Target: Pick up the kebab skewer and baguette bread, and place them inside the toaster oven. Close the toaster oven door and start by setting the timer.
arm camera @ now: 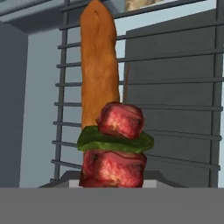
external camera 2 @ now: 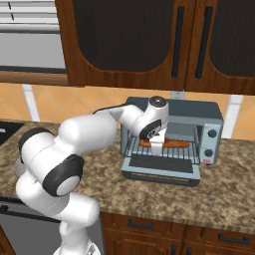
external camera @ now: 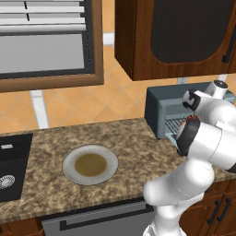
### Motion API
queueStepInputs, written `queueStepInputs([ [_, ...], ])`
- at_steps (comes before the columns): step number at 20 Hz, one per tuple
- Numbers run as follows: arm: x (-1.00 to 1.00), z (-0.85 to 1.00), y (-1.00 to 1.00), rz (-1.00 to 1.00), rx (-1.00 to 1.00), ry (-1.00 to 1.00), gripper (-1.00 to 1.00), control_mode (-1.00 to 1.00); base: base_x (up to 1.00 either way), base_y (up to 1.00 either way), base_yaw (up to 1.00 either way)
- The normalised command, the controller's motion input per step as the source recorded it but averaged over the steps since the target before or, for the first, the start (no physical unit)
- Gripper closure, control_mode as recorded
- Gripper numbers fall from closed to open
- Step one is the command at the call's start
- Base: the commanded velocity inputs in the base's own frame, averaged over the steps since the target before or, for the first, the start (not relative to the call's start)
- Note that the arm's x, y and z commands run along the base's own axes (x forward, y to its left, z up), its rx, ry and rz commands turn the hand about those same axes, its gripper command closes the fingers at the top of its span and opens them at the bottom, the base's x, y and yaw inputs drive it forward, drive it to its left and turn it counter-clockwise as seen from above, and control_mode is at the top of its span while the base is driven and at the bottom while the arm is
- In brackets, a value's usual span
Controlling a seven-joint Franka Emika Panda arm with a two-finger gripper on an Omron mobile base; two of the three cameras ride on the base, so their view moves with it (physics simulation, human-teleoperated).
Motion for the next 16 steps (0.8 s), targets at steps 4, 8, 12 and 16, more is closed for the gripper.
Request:
queueStepInputs([
  [4,0.00,0.00,0.00,0.00,0.00,0.04,-1.00,-1.00,0.00,0.00,0.00],
  [8,0.00,0.00,0.00,0.00,0.00,0.00,-1.00,-1.00,0.00,0.00,0.00],
  [12,-0.10,0.00,-0.12,0.00,0.00,0.00,-1.00,-1.00,0.00,0.00,0.00],
  [16,-0.34,0.01,-0.34,0.00,0.00,0.00,-1.00,-1.00,0.00,0.00,0.00],
])
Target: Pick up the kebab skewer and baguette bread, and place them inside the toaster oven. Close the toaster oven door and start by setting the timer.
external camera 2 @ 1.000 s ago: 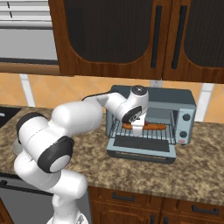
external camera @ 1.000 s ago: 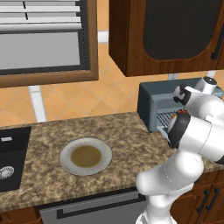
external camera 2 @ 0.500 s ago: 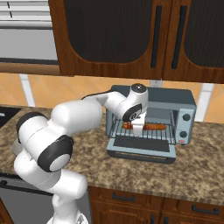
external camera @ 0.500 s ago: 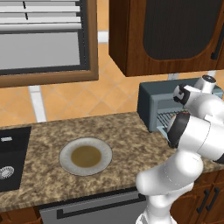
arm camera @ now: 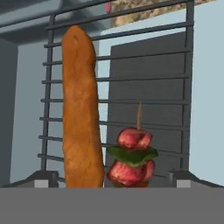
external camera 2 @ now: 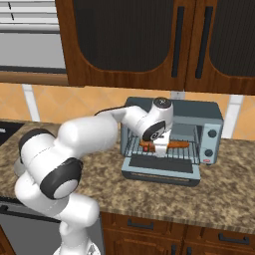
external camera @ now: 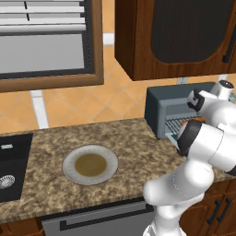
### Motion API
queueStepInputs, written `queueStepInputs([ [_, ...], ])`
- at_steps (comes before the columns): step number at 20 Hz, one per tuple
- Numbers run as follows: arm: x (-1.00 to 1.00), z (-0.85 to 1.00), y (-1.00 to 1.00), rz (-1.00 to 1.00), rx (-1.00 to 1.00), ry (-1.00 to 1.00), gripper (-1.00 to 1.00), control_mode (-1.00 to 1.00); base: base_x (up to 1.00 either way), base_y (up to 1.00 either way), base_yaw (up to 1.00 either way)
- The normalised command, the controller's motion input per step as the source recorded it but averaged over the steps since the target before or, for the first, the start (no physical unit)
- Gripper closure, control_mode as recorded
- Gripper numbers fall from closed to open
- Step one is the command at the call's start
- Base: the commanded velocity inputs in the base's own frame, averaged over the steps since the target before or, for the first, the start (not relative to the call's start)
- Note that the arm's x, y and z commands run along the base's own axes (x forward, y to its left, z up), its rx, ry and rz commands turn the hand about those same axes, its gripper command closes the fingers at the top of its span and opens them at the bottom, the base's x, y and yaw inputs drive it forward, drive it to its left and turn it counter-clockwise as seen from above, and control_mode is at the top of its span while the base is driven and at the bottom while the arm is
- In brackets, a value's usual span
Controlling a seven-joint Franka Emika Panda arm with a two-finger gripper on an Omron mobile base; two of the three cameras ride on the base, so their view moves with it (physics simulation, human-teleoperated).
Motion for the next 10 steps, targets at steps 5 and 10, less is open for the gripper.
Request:
queueStepInputs([
  [5,-0.59,0.01,-0.27,0.10,-0.06,-0.03,-1.00,-1.00,0.00,0.00,0.00],
  [10,-0.09,0.00,0.00,0.39,-0.13,-0.01,-1.00,-1.00,0.00,0.00,0.00],
])
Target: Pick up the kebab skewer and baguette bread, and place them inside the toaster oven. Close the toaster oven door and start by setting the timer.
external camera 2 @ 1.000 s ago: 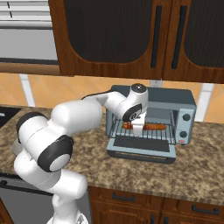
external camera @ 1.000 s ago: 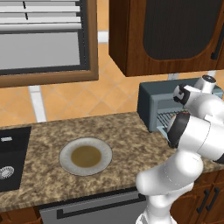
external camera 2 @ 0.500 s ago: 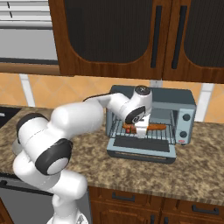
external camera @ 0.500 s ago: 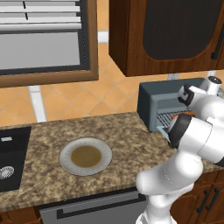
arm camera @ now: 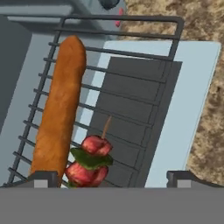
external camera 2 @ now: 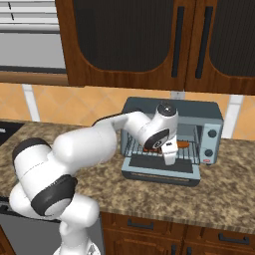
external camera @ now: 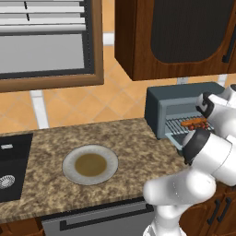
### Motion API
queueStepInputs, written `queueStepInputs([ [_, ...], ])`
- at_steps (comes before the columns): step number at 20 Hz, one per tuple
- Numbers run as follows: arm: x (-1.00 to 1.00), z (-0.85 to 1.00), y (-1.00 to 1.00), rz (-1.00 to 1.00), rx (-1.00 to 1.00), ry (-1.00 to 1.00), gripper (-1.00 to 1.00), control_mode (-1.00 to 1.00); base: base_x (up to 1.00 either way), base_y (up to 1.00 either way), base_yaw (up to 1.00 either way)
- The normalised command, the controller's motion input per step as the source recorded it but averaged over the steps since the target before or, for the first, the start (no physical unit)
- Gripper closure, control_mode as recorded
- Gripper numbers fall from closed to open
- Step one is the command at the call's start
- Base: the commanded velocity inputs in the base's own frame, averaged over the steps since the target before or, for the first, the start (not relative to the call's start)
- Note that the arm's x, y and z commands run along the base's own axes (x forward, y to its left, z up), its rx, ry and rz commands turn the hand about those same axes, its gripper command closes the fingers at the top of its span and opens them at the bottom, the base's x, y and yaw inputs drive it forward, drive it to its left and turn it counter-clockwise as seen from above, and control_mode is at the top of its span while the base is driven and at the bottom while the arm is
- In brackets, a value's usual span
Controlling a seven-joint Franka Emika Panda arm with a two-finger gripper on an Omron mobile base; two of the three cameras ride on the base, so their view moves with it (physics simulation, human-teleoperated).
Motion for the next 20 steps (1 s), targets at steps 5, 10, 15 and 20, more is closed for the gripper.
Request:
queueStepInputs([
  [5,-0.01,0.00,0.00,0.49,-0.07,0.00,-1.00,-1.00,0.00,0.00,0.00],
  [10,-0.04,0.00,0.00,0.46,-0.07,0.00,-1.00,-1.00,0.00,0.00,0.00],
  [15,-0.16,0.00,-0.01,0.33,-0.12,-0.07,-1.00,-1.00,0.00,0.00,0.00],
  [20,-0.05,0.00,0.00,0.20,-0.07,-0.40,-1.00,-1.00,0.00,0.00,0.00],
])
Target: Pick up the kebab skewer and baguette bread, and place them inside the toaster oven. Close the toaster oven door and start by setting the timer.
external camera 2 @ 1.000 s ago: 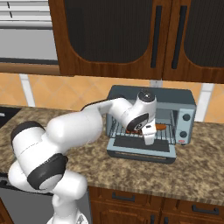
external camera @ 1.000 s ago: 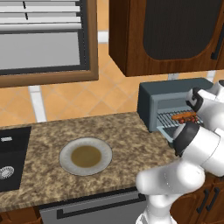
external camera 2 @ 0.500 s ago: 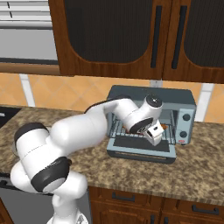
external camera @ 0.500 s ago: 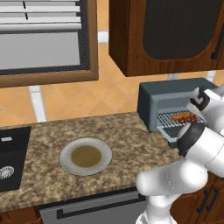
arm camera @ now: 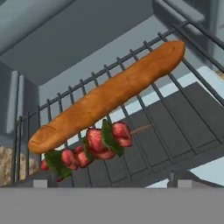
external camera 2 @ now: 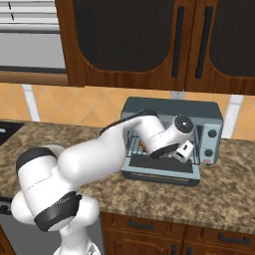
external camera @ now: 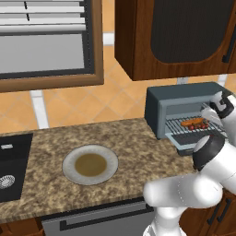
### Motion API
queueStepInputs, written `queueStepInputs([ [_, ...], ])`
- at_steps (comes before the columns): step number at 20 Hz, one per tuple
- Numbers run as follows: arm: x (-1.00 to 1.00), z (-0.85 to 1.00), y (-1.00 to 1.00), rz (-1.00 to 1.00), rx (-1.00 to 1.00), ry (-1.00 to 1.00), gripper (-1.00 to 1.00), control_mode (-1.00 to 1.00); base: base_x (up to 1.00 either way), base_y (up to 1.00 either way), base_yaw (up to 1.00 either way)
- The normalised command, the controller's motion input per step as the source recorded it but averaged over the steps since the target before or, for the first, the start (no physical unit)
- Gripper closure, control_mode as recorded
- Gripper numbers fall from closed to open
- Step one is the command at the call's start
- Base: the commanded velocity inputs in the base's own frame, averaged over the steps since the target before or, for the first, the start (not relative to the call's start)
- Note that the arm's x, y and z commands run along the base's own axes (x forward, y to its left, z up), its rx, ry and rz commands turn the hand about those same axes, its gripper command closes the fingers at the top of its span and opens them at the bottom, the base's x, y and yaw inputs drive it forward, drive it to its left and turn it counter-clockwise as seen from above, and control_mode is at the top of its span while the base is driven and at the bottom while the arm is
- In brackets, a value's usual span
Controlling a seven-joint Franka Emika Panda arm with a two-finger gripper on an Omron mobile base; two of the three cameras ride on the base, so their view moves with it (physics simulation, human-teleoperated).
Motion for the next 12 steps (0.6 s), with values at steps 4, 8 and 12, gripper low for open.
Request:
queueStepInputs([
  [4,0.00,-0.34,0.01,0.14,-0.08,-0.50,-1.00,-1.00,0.00,0.00,0.00],
  [8,0.16,-0.39,0.02,0.03,-0.02,-0.29,-1.00,-1.00,0.00,0.00,0.00],
  [12,0.25,-0.15,0.00,0.00,0.00,-0.09,-1.00,-1.00,0.00,0.00,0.00],
])
